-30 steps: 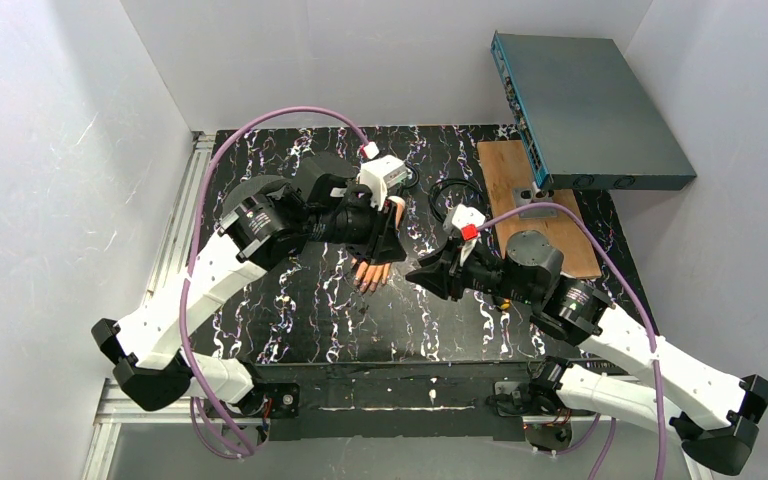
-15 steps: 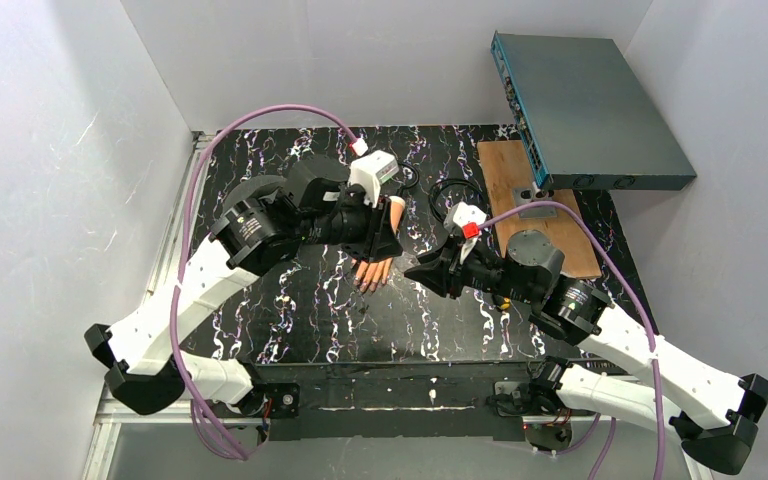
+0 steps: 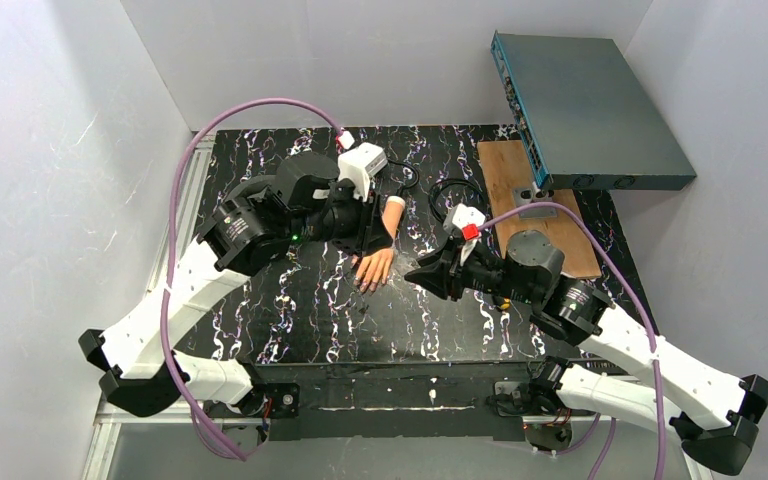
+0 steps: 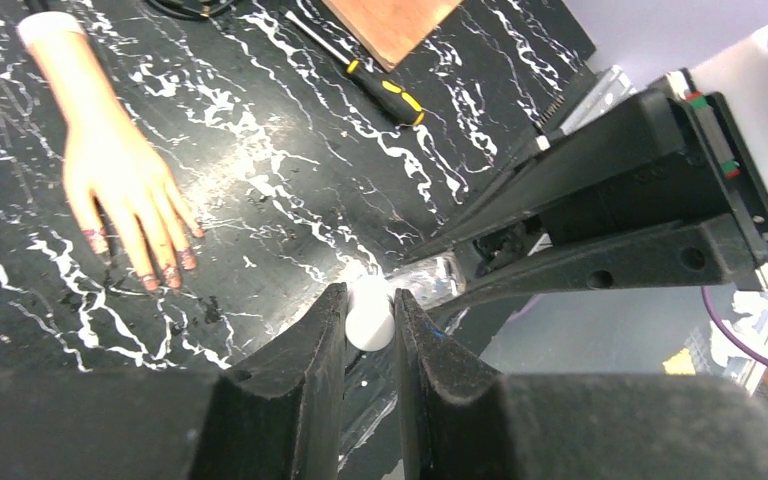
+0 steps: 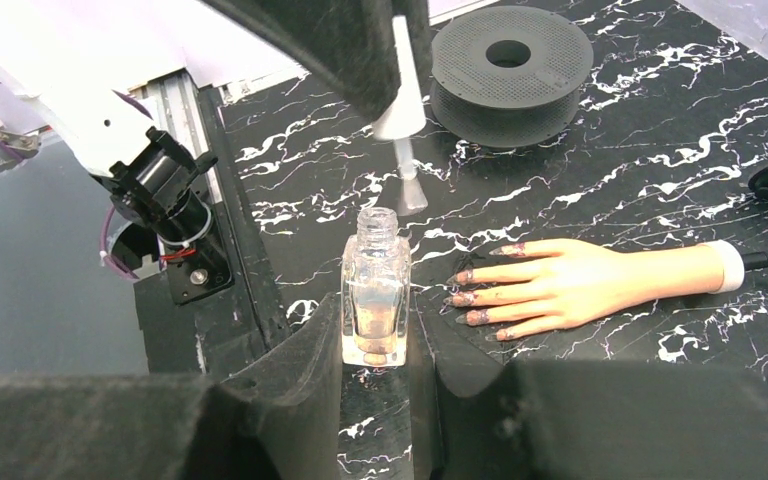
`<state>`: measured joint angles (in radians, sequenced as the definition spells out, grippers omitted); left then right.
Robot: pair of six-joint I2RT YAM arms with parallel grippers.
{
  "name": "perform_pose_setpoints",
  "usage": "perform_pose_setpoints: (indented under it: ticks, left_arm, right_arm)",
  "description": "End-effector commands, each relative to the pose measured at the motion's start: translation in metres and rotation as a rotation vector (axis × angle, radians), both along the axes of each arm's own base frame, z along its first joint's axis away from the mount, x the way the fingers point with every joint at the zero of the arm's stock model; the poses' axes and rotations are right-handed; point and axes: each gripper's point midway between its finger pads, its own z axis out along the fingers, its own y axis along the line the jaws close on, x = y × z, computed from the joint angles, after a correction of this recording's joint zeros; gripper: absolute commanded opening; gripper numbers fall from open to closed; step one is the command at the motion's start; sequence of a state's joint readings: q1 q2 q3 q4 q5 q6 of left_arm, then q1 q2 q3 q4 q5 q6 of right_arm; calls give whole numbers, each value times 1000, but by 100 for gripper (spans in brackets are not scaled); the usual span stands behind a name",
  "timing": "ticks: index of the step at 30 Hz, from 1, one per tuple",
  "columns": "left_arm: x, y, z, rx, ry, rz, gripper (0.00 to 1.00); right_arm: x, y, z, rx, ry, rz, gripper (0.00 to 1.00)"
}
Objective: Paint the nails
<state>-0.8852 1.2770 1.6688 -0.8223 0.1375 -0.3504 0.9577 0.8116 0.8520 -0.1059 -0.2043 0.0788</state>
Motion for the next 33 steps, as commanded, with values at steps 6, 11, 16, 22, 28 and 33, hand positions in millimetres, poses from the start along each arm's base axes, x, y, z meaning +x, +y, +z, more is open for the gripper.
perform_pose_setpoints:
  ticks: [6,11,16,22,28,33]
  left_arm:
    - [9,29,34,7,-125,87,0]
    - [28,46,27,53,-192,198,0]
    - [50,59,-7,99,-208,312,0]
    - [80,68,-59,131,-159,428,0]
    - [100,79,-111,100,-73,505,0]
    - [108,81,-144,91,-56,521,0]
  right_arm:
    - [-8,-3,27,86,-44,20,1]
    - [-9,-10,21,79,-33,0,1]
    - [-10,-19,13,81,-18,-29,1]
    - [-11,-27,-1,76,5,-61,1]
    - [-12,-32,-9,68,24,-75,1]
    - [-13,-34,-18,55,41,-78,1]
